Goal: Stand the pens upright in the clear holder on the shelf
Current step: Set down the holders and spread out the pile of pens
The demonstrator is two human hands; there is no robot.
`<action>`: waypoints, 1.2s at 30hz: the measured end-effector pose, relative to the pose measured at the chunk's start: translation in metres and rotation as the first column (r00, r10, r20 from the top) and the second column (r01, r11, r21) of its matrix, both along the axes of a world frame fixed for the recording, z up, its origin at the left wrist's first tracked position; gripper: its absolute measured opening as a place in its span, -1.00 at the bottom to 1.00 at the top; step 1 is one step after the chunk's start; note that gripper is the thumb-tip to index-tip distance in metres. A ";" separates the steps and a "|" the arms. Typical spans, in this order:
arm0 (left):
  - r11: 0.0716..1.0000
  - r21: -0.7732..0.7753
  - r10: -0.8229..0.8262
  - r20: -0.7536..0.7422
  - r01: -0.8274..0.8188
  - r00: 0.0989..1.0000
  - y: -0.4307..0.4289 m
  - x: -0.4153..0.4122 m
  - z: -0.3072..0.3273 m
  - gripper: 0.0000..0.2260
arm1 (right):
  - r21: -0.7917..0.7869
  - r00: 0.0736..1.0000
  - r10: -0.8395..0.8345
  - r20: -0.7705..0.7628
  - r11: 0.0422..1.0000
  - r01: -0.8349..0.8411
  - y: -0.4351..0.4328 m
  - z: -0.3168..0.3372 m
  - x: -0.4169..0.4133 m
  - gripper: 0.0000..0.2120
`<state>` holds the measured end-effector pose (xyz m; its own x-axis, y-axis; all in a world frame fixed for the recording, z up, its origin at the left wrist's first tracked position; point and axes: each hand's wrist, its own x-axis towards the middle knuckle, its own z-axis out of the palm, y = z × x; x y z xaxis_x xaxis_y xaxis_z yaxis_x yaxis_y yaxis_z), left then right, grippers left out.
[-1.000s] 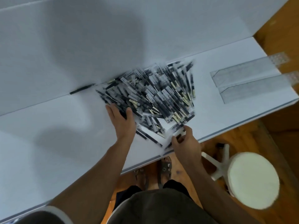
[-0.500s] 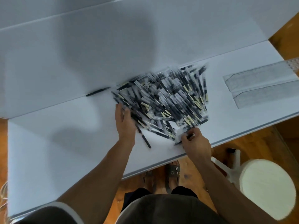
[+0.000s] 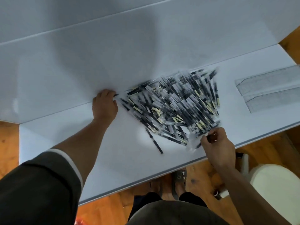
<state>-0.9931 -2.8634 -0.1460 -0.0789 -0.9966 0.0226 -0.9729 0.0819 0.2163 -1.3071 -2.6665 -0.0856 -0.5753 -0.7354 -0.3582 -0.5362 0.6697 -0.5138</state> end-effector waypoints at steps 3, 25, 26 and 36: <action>0.997 0.063 0.043 0.037 -0.045 0.998 -0.001 0.007 0.003 -0.80 | -0.052 0.999 0.026 0.044 0.998 -0.023 -0.003 0.002 0.007 -0.84; 0.586 0.730 0.810 -0.518 -0.351 0.275 0.106 -0.119 0.023 -0.78 | -0.016 0.967 0.234 0.098 0.972 -0.234 -0.010 0.004 0.022 -0.74; 0.572 0.738 0.820 -0.509 -0.358 0.262 0.104 -0.126 0.025 -0.74 | -0.015 0.964 0.249 0.094 0.968 -0.249 -0.009 0.005 0.019 -0.73; 0.480 0.723 0.852 -0.519 -0.497 0.067 0.099 -0.147 0.023 -0.81 | -0.075 0.918 0.381 0.114 0.924 -0.374 -0.023 0.007 -0.036 -0.69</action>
<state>-1.1396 -2.7642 -0.1235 0.5097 -0.5407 -0.6692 0.0809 -0.7442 0.6630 -1.3426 -2.6894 -0.0790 -0.2050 -0.9082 -0.3650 -0.6740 0.4014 -0.6202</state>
